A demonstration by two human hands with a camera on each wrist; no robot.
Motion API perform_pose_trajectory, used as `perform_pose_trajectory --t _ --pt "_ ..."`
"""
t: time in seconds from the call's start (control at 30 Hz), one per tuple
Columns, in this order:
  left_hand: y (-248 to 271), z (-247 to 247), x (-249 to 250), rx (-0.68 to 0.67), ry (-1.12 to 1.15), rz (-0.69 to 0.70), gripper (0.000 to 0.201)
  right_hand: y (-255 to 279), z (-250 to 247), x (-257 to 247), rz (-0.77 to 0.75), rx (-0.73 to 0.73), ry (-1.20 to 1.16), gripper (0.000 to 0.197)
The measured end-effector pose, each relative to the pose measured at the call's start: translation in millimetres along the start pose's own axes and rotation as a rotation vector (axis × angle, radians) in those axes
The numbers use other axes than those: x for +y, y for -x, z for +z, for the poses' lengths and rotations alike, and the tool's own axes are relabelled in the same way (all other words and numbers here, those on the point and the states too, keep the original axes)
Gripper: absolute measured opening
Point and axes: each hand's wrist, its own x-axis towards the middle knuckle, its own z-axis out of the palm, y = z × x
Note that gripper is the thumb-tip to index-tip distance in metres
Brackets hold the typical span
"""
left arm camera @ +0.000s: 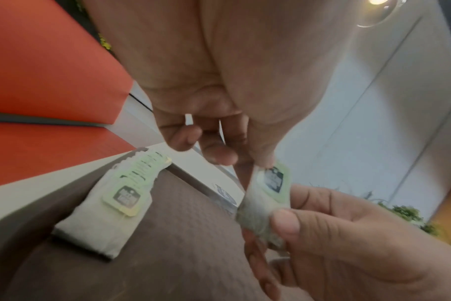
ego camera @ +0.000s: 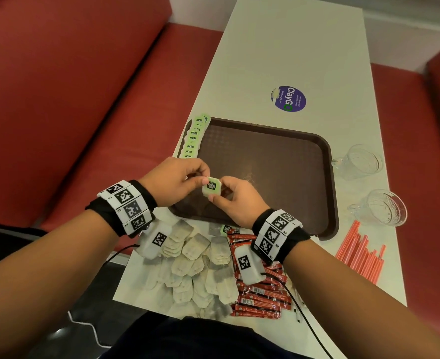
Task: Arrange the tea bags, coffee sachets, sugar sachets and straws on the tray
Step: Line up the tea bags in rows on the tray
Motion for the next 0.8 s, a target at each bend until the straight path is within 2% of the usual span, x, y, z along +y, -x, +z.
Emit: perform_pose_trajectory --t 0.1,0.17,0.23,0.3,0.4,0.53,0.63,0.7,0.8 --pt "1 -5 -14 0.122 0.004 -0.146 0.006 -3 3 3 0.036 -0.021 -0.014 0.018" --pt "-1 -12 -30 0.161 -0.079 -0.283 0.008 -6 5 6 0.071 -0.063 0.004 0.025" --pt "-1 -15 -43 0.110 -0.157 -0.408 0.009 -11 5 9 0.093 -0.114 0.081 0.028" --pt "0 -13 -50 0.033 -0.173 -0.474 0.009 -20 3 8 0.100 -0.156 0.164 0.030" --pt "-2 -5 -51 -0.005 -0.186 -0.466 0.008 -40 -2 2 0.105 -0.189 0.267 0.032" --pt "-9 0 -60 0.098 -0.207 -0.497 0.008 -70 -17 -10 0.093 -0.186 0.423 0.037" --pt "-8 -1 -63 0.102 -0.218 -0.485 0.013 -96 -28 -16 0.105 -0.129 0.509 0.044" --pt "-6 -1 -63 0.054 -0.202 -0.398 0.023 -115 -33 -16 0.119 -0.089 0.531 0.051" --pt "-1 3 -63 -0.091 -0.254 -0.306 0.036 -140 -34 -17 0.144 -0.095 0.586 0.061"
